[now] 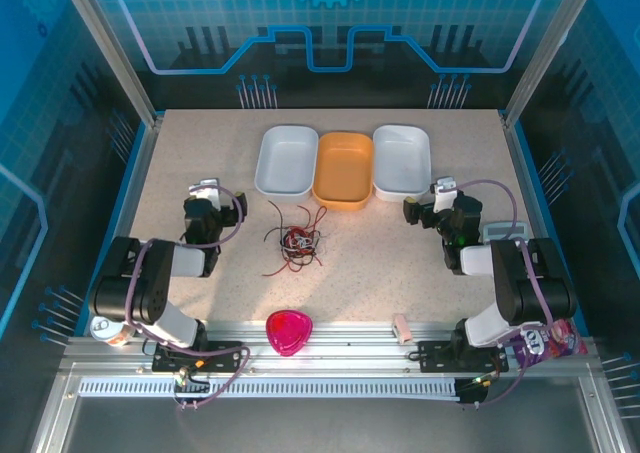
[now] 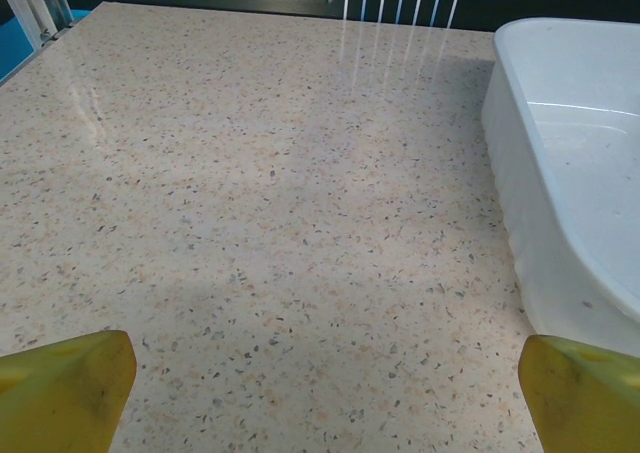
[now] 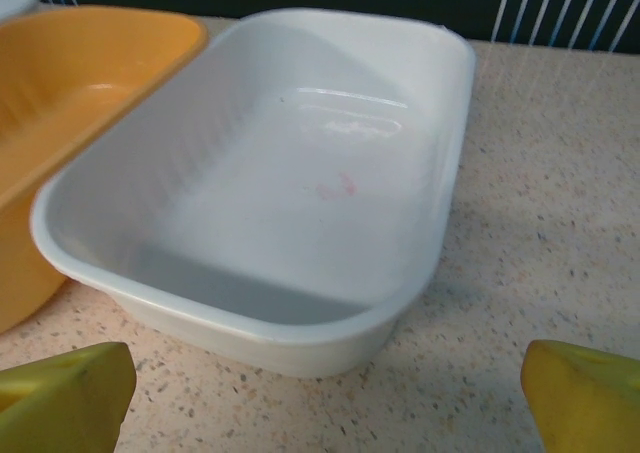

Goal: Untangle the cables

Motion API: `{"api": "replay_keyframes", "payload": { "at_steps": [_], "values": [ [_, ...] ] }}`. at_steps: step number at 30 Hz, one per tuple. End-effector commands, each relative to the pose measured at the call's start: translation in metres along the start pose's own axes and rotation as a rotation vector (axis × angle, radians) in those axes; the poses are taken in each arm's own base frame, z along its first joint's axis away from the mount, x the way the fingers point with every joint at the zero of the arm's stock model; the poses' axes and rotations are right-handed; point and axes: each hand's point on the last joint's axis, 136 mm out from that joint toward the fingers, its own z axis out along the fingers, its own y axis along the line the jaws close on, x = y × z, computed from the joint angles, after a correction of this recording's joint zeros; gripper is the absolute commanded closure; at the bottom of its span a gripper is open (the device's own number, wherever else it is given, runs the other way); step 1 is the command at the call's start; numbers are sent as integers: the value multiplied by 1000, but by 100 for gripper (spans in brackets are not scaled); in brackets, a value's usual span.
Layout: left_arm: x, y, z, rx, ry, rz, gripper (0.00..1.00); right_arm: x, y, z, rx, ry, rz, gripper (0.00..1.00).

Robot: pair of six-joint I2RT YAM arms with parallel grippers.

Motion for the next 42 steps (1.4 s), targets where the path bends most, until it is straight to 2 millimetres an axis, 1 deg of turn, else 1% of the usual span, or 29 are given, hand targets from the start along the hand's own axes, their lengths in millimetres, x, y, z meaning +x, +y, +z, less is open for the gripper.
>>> {"api": "replay_keyframes", "payload": {
  "at_steps": [1,4,6,10,13,16,19,21,23,24,27,28,29,30,35,38,42],
  "values": [
    [-26,3,-10,-24,-46,-18,1,-20,-8,-2,47,-7,12,0],
    [-39,9,-23,-51,-64,-28,1,-31,-14,-8,83,3,21,0],
    [-56,13,-35,-76,-89,-76,1,-41,-18,-17,115,-7,28,0],
    [-74,7,-56,-36,-50,-174,1,-60,-22,-35,168,-21,59,0],
    [-77,0,-72,-13,-14,-273,1,-73,-24,-52,224,12,125,0],
    [-72,-18,-89,29,16,-314,1,-73,-13,-65,222,108,191,0],
    [-58,-43,-102,106,86,-348,1,-72,10,-73,213,173,212,0],
    [-41,-64,-107,195,163,-417,1,-71,34,-77,199,198,212,0],
    [-24,-79,-111,258,248,-487,1,-68,58,-80,178,224,219,0],
    [-13,-86,-113,270,291,-516,1,-67,71,-81,165,236,233,0],
    [7,-102,-118,291,367,-540,1,-59,105,-80,124,305,273,0],
    [11,-108,-119,302,383,-529,1,-57,114,-79,116,327,288,0],
    [15,-113,-121,307,395,-518,1,-49,124,-77,110,370,290,0],
    [19,-116,-121,303,408,-511,1,-54,135,-76,98,382,297,2],
    [38,-137,-122,340,453,-484,1,-47,194,-64,14,496,264,16],
    [44,-149,-121,373,459,-434,1,-40,218,-55,-26,546,251,18],
    [52,-158,-120,375,469,-353,1,-33,241,-44,-78,602,266,25]
  ]
}}
